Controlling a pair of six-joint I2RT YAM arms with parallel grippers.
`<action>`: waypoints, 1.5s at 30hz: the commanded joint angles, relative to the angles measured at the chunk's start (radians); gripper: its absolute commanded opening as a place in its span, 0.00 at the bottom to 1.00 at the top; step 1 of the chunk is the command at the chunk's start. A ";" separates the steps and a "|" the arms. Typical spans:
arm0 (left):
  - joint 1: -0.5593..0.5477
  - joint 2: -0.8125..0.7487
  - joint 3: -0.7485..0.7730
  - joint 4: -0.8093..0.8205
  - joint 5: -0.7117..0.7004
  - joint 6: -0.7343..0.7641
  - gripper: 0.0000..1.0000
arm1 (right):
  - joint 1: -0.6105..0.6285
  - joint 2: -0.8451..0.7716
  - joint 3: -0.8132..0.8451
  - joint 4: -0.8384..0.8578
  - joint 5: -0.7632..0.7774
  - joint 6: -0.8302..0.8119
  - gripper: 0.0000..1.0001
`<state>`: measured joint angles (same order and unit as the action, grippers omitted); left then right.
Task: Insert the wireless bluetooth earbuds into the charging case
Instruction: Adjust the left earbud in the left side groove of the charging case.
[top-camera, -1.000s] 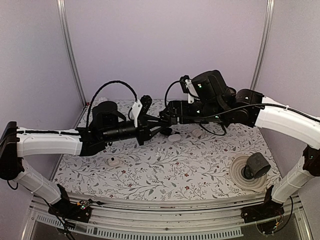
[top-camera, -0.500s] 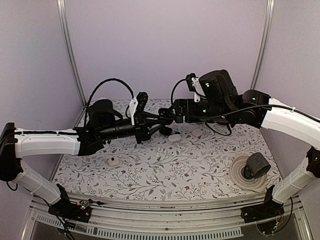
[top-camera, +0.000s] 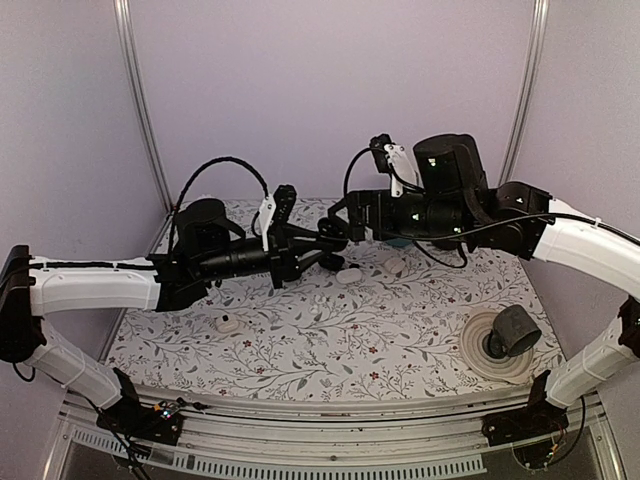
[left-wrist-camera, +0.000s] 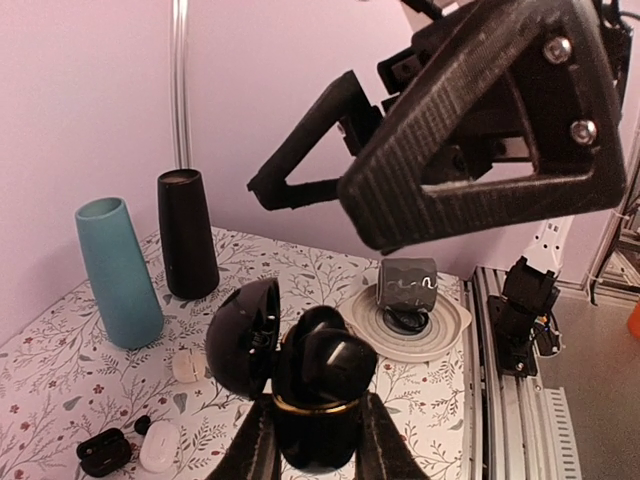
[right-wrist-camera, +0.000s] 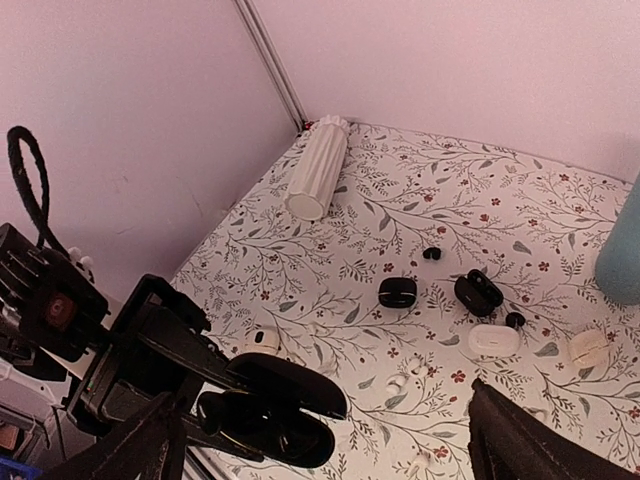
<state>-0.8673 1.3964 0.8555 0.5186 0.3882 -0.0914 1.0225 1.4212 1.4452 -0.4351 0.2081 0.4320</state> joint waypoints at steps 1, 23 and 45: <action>0.013 0.009 0.026 0.018 0.023 -0.007 0.00 | 0.008 0.028 0.015 0.031 -0.062 -0.055 0.99; 0.013 0.009 0.025 0.015 0.031 -0.007 0.00 | 0.008 0.050 0.015 0.013 -0.064 -0.051 0.83; 0.020 0.000 0.017 0.037 0.062 -0.024 0.00 | 0.008 0.018 -0.021 0.036 -0.097 -0.075 0.71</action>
<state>-0.8619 1.4010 0.8574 0.5125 0.4324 -0.1066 1.0332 1.4624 1.4334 -0.4088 0.1097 0.3733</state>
